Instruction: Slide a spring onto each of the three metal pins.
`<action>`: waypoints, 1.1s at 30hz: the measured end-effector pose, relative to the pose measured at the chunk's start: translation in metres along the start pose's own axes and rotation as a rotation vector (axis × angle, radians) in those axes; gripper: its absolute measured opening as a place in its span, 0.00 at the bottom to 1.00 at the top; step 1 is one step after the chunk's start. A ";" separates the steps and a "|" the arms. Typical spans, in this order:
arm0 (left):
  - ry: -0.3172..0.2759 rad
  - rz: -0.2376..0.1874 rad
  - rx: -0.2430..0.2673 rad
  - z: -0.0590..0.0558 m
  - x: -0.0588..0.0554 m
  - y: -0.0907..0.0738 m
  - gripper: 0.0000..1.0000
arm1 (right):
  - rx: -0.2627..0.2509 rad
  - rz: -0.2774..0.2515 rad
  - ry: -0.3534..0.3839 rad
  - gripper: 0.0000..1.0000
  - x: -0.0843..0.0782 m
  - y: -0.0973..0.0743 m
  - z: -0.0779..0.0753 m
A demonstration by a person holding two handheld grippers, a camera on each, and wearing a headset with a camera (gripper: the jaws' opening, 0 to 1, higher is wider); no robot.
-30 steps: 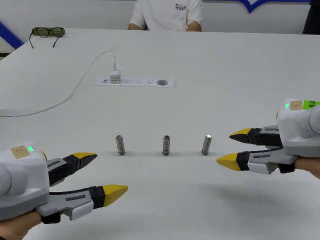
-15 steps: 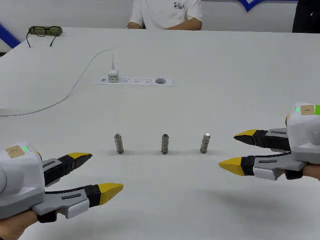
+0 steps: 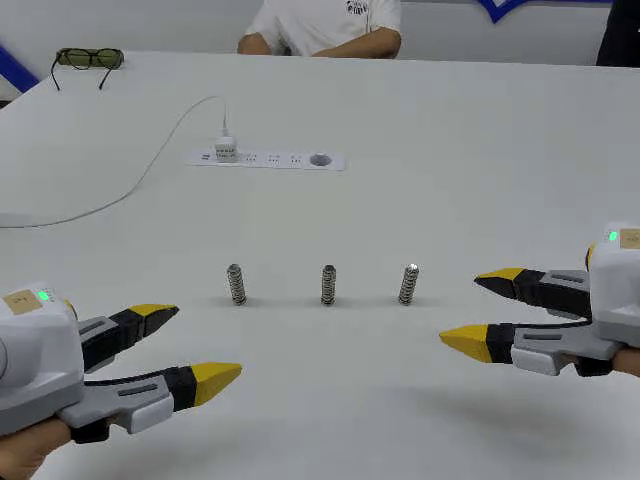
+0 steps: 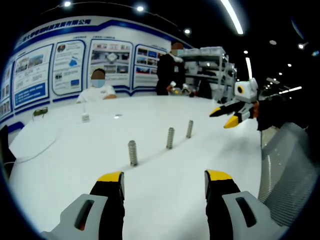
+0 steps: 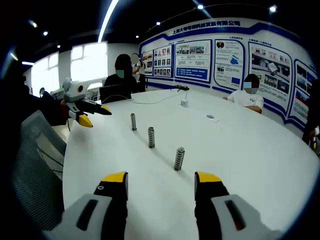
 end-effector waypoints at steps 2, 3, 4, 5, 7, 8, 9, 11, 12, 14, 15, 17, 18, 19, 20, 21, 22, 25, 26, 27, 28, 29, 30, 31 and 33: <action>-0.001 -0.001 0.000 0.000 -0.001 0.000 0.66 | 0.003 -0.001 -0.005 0.56 0.000 0.000 0.001; -0.001 0.000 0.000 0.000 -0.001 0.000 0.66 | 0.004 -0.002 -0.006 0.56 0.000 0.000 0.002; -0.001 0.001 0.001 -0.001 -0.001 0.000 0.66 | 0.004 -0.007 -0.006 0.56 0.001 0.001 0.002; -0.001 0.001 0.001 -0.001 -0.001 0.000 0.66 | 0.005 -0.011 -0.005 0.56 0.001 0.001 0.002; -0.002 0.001 0.003 0.000 -0.002 0.000 0.66 | 0.008 -0.017 -0.008 0.57 0.002 0.002 0.002; -0.002 0.001 0.004 0.000 -0.002 -0.001 0.66 | 0.010 -0.018 -0.010 0.57 0.002 0.002 0.003; -0.003 0.000 0.005 0.000 -0.002 -0.001 0.66 | 0.013 -0.021 -0.012 0.57 0.002 0.002 0.003; -0.003 0.000 0.006 0.000 -0.002 -0.001 0.66 | 0.014 -0.020 -0.013 0.58 0.002 0.002 0.003; -0.003 0.001 0.007 0.000 -0.002 -0.002 0.66 | 0.016 -0.022 -0.012 0.58 0.002 0.002 0.003; -0.003 0.001 0.008 0.000 -0.002 -0.002 0.66 | 0.016 -0.022 -0.010 0.58 0.002 0.002 0.003; -0.003 0.000 0.009 0.000 -0.002 -0.002 0.66 | 0.017 -0.022 -0.010 0.58 0.002 0.002 0.004; -0.005 0.000 0.011 0.000 -0.002 -0.003 0.66 | 0.017 -0.022 -0.010 0.58 0.002 0.002 0.004; -0.005 0.000 0.011 0.001 -0.002 -0.003 0.66 | 0.018 -0.023 -0.010 0.59 0.002 0.002 0.004; -0.006 0.000 0.012 0.001 -0.002 -0.003 0.66 | 0.018 -0.023 -0.011 0.59 0.002 0.003 0.005; -0.006 -0.001 0.012 0.001 -0.002 -0.003 0.66 | 0.019 -0.023 -0.011 0.59 0.002 0.003 0.005; -0.006 -0.001 0.012 0.000 -0.002 -0.003 0.66 | 0.020 -0.024 -0.011 0.59 0.002 0.003 0.005; -0.006 -0.002 0.013 0.001 -0.002 -0.003 0.66 | 0.020 -0.025 -0.011 0.59 0.002 0.003 0.005; -0.005 -0.002 0.013 0.001 -0.003 -0.004 0.66 | 0.020 -0.025 -0.011 0.59 0.002 0.003 0.005; -0.005 -0.001 0.013 0.001 -0.003 -0.004 0.66 | 0.020 -0.026 -0.011 0.59 0.002 0.003 0.005; -0.004 -0.001 0.013 0.001 -0.002 -0.004 0.66 | 0.020 -0.028 -0.011 0.59 0.002 0.003 0.005; -0.004 -0.002 0.013 0.001 -0.002 -0.004 0.66 | 0.019 -0.028 -0.010 0.59 0.002 0.002 0.004; -0.004 -0.002 0.013 0.001 -0.002 -0.004 0.66 | 0.019 -0.029 -0.010 0.59 0.002 0.002 0.004; -0.003 -0.002 0.013 0.001 -0.002 -0.004 0.66 | 0.018 -0.029 -0.010 0.59 0.002 0.002 0.004; -0.002 -0.001 0.012 0.001 -0.001 -0.004 0.66 | 0.018 -0.029 -0.010 0.60 0.003 0.002 0.004; -0.001 -0.001 0.011 0.001 -0.001 -0.004 0.66 | 0.018 -0.030 -0.010 0.60 0.003 0.003 0.004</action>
Point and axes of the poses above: the centre of the closed fingertips' face, and the gripper's own axes: y roughly forward along the fingers, z roughly to its left, x roughly out of its top, the point moved 6 cm from there along -y, roughly backward along the fingers, and after that the axes turned 2 degrees about z, right-handed, at the moved point
